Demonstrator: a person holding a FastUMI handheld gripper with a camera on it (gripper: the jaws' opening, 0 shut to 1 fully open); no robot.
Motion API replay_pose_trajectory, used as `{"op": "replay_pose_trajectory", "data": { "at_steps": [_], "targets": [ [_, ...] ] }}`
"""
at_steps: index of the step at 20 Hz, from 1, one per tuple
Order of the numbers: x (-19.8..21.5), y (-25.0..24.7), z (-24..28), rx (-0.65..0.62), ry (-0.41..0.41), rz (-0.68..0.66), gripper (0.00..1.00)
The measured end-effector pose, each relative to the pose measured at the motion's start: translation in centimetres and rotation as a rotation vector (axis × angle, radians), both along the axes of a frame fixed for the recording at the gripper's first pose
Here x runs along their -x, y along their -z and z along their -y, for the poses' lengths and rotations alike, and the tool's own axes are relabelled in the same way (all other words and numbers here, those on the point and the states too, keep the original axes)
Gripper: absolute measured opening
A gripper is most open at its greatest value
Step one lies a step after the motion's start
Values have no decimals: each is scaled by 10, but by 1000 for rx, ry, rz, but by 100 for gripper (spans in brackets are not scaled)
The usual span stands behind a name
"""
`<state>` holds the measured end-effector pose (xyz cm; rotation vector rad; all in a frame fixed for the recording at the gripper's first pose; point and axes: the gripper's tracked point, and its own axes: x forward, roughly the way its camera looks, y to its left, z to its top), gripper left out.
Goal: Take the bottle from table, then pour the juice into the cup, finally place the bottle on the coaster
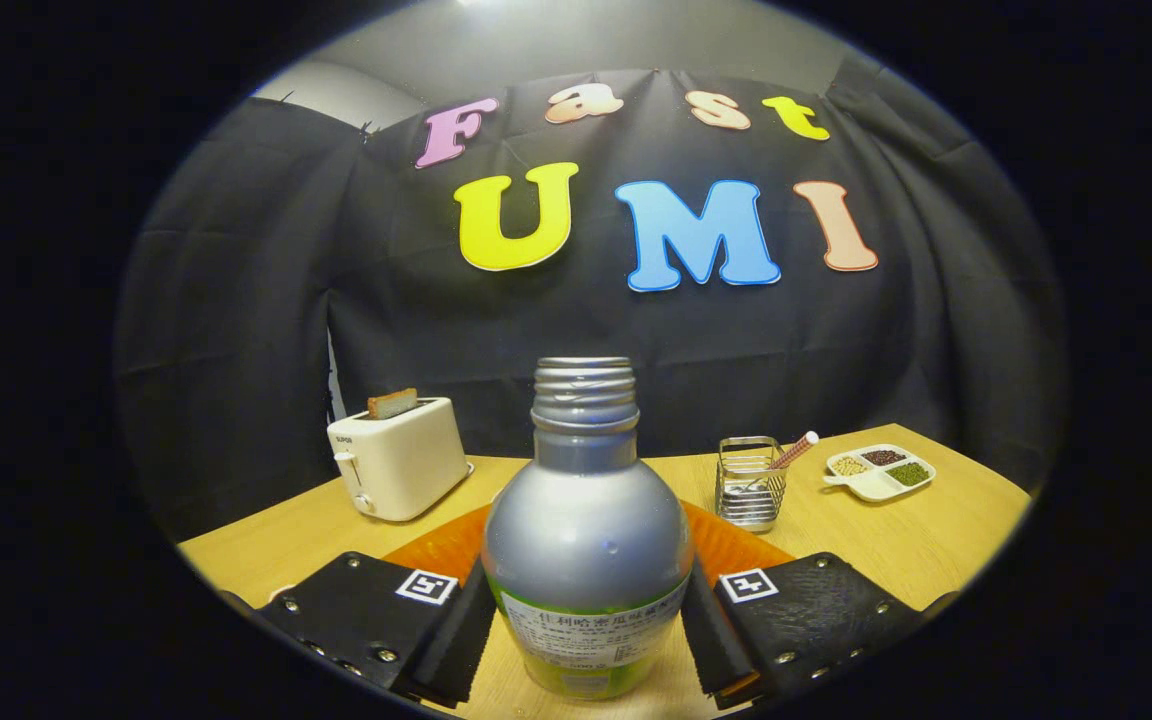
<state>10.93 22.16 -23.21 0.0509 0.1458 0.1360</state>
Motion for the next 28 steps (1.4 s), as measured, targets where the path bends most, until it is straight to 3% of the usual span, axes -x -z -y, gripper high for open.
{"op": "replay_pose_trajectory", "data": {
  "at_steps": [15,28],
  "targets": [
    [-16,44,-8,73,41,19,80],
    [-12,35,-7,77,38,81,85]
  ]
}}
